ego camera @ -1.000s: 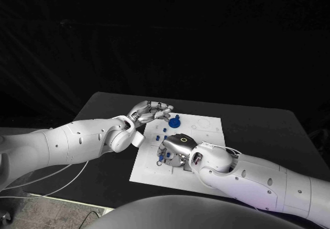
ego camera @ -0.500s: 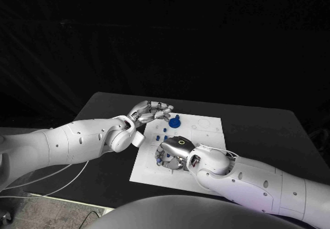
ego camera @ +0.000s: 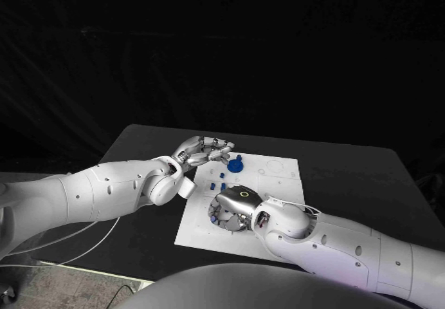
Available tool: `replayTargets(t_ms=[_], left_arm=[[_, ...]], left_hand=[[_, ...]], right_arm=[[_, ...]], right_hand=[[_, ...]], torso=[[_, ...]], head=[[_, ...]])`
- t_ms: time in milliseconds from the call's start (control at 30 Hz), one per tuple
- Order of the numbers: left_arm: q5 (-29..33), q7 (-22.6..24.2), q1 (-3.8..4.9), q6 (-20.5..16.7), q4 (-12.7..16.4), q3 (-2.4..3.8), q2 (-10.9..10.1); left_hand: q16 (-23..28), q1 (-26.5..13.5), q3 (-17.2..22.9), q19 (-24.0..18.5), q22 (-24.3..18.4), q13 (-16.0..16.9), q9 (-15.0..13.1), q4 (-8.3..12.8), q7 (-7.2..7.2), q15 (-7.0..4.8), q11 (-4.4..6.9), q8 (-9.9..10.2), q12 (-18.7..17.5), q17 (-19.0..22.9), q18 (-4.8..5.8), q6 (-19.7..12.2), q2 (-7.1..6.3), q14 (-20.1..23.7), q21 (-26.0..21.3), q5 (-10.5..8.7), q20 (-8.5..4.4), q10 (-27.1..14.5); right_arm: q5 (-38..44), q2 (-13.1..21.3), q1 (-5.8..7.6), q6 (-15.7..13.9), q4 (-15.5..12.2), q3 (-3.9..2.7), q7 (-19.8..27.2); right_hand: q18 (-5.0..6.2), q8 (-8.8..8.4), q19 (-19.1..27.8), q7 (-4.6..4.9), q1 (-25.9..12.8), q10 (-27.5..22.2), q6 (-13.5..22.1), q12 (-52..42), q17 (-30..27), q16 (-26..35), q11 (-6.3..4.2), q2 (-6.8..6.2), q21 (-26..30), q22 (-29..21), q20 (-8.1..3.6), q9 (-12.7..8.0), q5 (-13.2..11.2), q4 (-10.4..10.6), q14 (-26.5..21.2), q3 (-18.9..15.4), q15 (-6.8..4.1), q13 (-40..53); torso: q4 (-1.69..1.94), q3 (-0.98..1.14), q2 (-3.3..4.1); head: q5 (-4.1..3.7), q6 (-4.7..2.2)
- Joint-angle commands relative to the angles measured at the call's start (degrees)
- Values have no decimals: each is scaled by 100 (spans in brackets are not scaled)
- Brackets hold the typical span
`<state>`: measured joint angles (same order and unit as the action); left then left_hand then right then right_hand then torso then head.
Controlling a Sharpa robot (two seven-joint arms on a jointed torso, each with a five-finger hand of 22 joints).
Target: Assemble the parts on the task board
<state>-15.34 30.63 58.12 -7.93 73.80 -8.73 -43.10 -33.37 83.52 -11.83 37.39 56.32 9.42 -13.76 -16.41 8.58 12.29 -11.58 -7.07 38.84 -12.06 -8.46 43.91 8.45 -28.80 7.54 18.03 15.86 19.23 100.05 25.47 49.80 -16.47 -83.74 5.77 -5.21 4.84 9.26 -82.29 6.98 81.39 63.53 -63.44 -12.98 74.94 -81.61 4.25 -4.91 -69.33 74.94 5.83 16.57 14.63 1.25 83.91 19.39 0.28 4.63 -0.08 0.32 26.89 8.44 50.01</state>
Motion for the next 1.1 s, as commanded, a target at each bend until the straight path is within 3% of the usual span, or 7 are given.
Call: replayTargets(t_ms=[33,367,1100], left_arm=[[31,25,0,114,2,3,13],[31,7,-1,128,-17,0,24],[31,-22,-20,170,-48,-7,51]], left_hand=[[-21,-8,-11,44,10,-8,7,-17,23,-4,-22,-31,27,7,69,-37,62,30,-28,25,-13,-39],[-21,-8,-11,44,10,-8,7,-17,23,-4,-22,-31,27,7,69,-37,62,30,-28,25,-13,-39],[-25,-2,-11,44,11,-13,10,-12,24,1,-24,-31,30,9,74,-43,74,33,-30,30,-13,-47]], right_arm=[[-27,11,-7,-37,-22,1,21],[-164,16,-11,-75,-29,1,48],[-305,6,-12,144,37,1,4]], right_hand=[[-65,40,-33,-8,31,34,-43,30,279,-3,1,52,-13,956,8,125,44,2,128,26,-28,-2],[-62,34,-29,-3,28,64,-28,50,272,3,-2,59,-6,953,4,160,128,-10,126,41,-33,-10],[-43,-40,24,43,22,70,101,213,188,69,36,67,98,923,27,241,218,-49,82,130,-1,-65]], torso=[[-2,-1,1],[4,0,2],[1,-3,-2]], head=[[7,-1],[-1,-1],[-11,-1]])
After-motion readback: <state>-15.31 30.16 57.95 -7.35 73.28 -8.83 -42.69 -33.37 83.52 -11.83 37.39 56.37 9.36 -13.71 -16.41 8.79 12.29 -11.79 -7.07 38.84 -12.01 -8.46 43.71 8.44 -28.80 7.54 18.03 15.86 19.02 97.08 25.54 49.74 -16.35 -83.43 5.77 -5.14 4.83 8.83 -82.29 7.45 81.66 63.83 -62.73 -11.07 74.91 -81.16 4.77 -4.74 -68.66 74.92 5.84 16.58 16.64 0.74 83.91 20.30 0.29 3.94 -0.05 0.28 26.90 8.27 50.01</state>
